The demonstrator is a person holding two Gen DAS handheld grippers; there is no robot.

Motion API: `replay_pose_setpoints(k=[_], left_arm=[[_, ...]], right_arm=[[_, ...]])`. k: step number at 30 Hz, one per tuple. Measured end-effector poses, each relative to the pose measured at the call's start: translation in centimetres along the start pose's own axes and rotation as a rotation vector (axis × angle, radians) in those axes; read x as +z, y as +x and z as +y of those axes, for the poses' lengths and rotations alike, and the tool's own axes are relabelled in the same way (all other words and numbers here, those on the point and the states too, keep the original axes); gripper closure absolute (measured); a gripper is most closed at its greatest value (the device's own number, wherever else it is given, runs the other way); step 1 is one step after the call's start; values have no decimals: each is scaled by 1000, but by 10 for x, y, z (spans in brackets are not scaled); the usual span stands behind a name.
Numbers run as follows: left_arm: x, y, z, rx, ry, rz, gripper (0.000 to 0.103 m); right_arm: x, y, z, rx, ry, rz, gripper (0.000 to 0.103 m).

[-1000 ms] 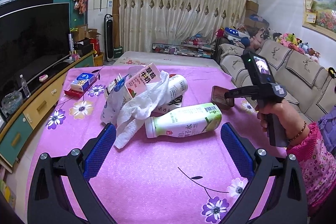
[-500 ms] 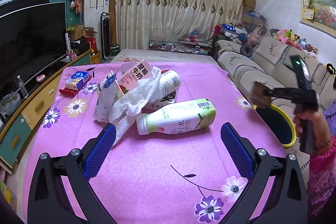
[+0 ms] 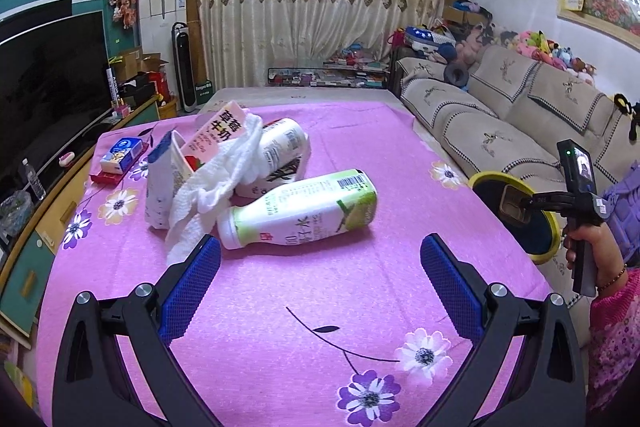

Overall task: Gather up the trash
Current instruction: 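Carry the brown tray to the bin and release it, then grasp the green-labelled plastic bottle with the left gripper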

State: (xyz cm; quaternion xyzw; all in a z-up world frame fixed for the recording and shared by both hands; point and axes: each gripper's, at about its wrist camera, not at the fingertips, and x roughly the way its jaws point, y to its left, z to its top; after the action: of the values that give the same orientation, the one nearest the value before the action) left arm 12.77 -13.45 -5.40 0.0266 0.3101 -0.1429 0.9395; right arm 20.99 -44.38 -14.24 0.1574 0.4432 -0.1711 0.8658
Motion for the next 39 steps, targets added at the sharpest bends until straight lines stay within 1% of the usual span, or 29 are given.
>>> replay_pose_setpoints(k=[3,5,6,7,10,16,18,20,23,25,30,33,38,39], left_arm=[[0,3,-3,0,8,7,5],[-1,5,-2,-2,5,12,5],[-1,6,-2,-7,0,18,5],[-1,8,0,-13,-6,25,5],[-3,12,6,-20,-21,38,5],[-3,27,29,3,-51,55,5],[-3,40,38,4,-59,85,5],[-1,53,46,-21,-66,110,5],[2,69,54,-35,-64,138,5],[4,78,57,-34,-66,155,5],[4,107,64,-37,-83,228,5],[3,117,63,-78,-90,237,5],[4,124,58,-109,-82,206,5],[5,124,56,-133,-78,201,5]], right_arm=[[-2,7,-6,-16,12,12,90],[-4,9,-7,-14,21,18,77],[-4,9,-7,-14,26,17,62],[-4,7,-7,-20,25,8,56],[-6,1,-6,-35,16,-14,55],[-6,-16,7,-9,-7,-54,54],[-6,-19,11,4,-18,-61,54],[-7,-22,16,14,-27,-68,54],[-6,-22,21,27,-31,-70,54],[-7,-21,24,31,-37,-67,53],[-7,-19,24,41,-35,-62,53],[-7,-18,23,42,-34,-60,53],[-8,-18,23,45,-28,-61,53],[-8,-17,22,47,-27,-61,53]])
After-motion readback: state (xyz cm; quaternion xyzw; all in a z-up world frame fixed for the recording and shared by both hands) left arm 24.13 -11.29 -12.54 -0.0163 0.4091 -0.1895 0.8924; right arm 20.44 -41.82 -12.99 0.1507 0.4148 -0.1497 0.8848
